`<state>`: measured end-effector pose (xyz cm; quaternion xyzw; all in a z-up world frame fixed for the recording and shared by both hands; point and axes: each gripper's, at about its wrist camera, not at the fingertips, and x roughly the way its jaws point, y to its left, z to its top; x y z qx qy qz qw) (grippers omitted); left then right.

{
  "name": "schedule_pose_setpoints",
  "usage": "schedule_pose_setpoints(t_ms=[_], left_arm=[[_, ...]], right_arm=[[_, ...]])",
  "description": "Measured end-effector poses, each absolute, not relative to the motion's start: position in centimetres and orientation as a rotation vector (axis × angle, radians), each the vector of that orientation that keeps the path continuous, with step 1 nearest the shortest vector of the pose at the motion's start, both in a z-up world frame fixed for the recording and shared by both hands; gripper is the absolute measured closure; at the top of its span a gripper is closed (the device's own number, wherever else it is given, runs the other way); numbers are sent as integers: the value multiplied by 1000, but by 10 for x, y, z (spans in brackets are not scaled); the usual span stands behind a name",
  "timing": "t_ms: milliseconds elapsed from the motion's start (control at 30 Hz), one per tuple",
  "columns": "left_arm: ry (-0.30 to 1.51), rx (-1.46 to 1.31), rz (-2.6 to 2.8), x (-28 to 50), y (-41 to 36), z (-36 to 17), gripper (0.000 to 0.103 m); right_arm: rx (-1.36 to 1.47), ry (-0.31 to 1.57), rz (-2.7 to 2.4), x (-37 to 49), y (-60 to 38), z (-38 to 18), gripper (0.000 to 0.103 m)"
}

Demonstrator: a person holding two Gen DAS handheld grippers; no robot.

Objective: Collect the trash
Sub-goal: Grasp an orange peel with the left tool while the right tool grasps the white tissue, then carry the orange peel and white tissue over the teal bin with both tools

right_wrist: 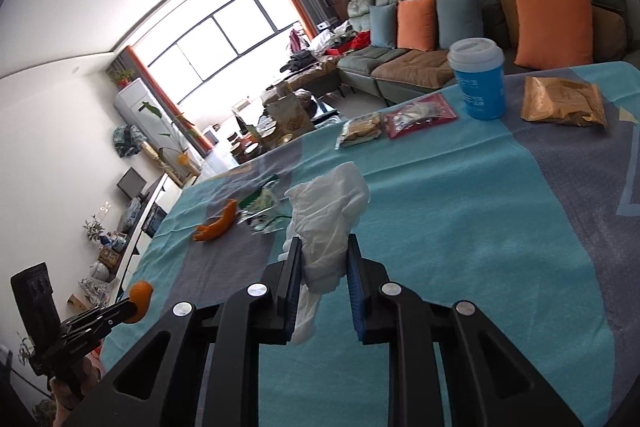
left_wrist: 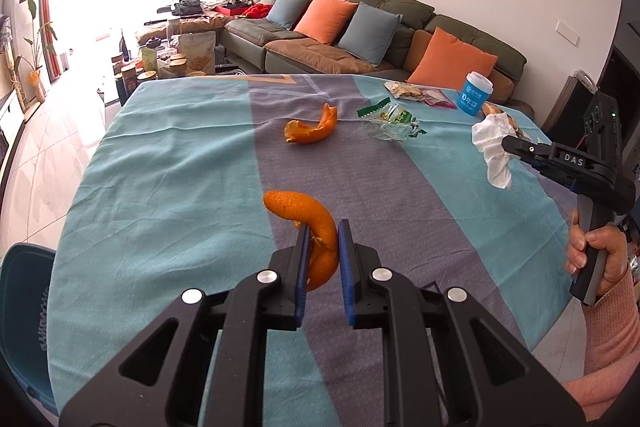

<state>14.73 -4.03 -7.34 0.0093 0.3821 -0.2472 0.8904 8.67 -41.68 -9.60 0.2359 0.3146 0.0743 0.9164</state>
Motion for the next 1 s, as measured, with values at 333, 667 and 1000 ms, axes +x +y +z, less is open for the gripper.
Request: schedule_pose_setpoints(t_ms=[333,667,1000], left_arm=[[797,-10,-461,131,-11,-72,89],[783,-31,-401,113,21,-67,89],[775,-39,-349,104,46,-65,89]], right_arm=[[449,649,356,84,-347,-82,83],[410,674,490,88,-291,-78,83],[382,699,570,90,-255,-77,83]])
